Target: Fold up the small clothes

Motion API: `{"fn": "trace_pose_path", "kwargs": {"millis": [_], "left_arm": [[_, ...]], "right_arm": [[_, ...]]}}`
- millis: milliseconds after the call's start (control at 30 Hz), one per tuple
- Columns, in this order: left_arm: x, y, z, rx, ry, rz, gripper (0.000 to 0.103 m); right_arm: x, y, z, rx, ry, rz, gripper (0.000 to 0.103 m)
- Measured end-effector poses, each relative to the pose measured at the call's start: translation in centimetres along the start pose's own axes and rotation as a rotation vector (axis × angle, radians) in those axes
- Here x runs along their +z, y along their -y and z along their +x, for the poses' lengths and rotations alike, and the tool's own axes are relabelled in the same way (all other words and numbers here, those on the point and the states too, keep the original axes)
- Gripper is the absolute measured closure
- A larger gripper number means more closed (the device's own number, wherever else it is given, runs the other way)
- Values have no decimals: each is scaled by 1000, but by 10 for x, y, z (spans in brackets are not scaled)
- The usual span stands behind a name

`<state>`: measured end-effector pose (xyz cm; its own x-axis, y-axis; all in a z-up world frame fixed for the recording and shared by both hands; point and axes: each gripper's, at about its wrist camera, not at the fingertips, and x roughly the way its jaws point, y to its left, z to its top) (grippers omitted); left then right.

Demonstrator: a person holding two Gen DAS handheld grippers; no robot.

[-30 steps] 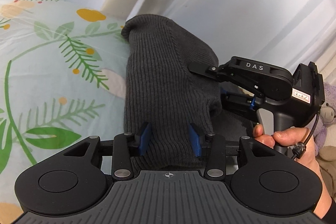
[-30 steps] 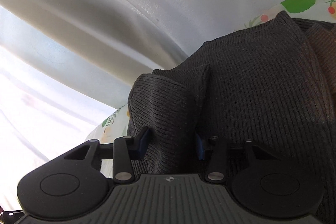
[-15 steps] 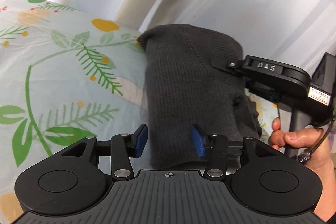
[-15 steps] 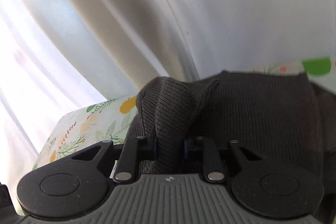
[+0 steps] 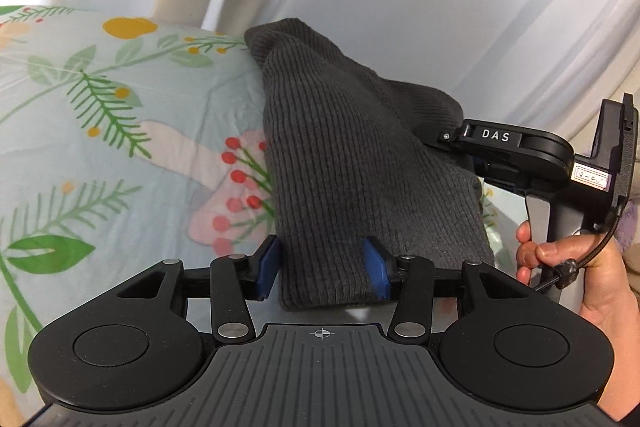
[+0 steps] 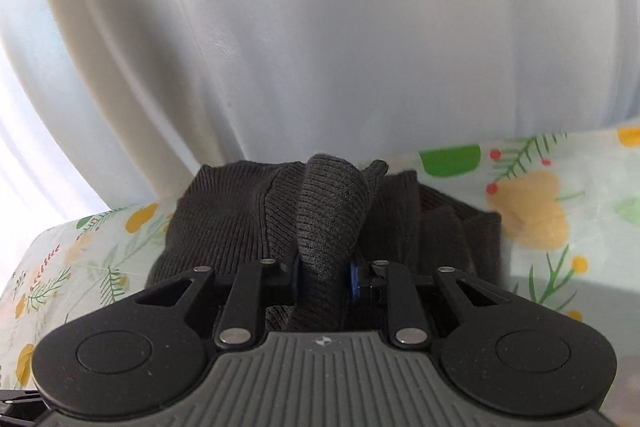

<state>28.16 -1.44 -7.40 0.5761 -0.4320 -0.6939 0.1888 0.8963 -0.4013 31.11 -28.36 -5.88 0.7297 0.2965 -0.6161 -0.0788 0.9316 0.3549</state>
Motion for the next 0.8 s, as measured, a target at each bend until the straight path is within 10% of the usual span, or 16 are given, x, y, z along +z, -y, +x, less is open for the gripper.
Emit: {"fn": "trace_pose_path", "kwargs": {"millis": [233, 300, 467, 800], "left_arm": [[-3, 3, -2, 14, -13, 6, 50], [-6, 8, -5, 27, -21, 30, 49], [-12, 22, -8, 49, -41, 97, 46], [-13, 24, 3, 132, -72, 54, 46]], "right_arm": [[-2, 31, 7, 184, -25, 205, 63], [1, 17, 8, 134, -31, 111, 81], [8, -25, -24, 26, 106, -153, 83], [14, -15, -31, -113, 157, -181, 84]]}}
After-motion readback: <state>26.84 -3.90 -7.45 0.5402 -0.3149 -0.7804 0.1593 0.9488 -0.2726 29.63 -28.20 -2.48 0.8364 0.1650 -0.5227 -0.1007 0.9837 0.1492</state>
